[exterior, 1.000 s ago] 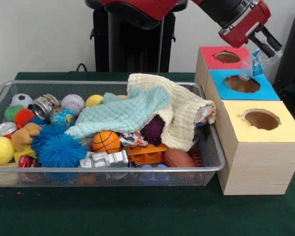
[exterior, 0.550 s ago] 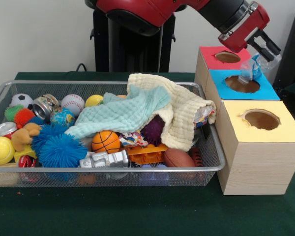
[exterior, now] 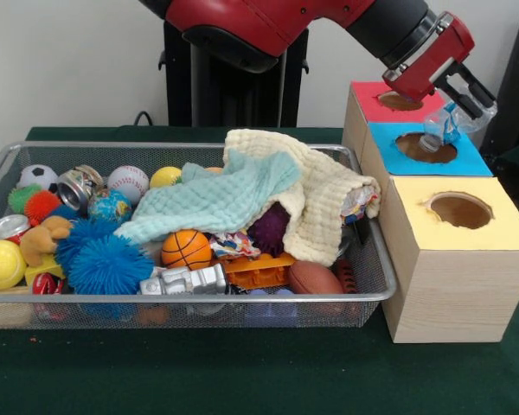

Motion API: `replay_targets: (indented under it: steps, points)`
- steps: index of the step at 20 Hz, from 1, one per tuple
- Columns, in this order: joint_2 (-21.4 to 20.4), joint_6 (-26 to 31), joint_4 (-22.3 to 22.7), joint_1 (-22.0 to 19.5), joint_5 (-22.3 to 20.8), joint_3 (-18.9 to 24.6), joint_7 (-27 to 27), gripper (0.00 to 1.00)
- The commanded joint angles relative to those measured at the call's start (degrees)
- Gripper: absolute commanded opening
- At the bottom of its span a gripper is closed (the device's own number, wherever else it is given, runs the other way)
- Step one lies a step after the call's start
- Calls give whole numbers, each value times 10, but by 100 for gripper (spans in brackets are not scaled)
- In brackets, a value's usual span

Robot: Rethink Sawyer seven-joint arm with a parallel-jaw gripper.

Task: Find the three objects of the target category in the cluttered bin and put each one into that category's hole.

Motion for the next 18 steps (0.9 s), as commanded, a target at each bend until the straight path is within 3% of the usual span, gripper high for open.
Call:
replay_targets:
  steps: [1, 18]
  points:
    - [34, -26, -78, -11, -41, -28, 27, 0]
    - [31, -8, -82, -16, -46, -21, 13, 0]
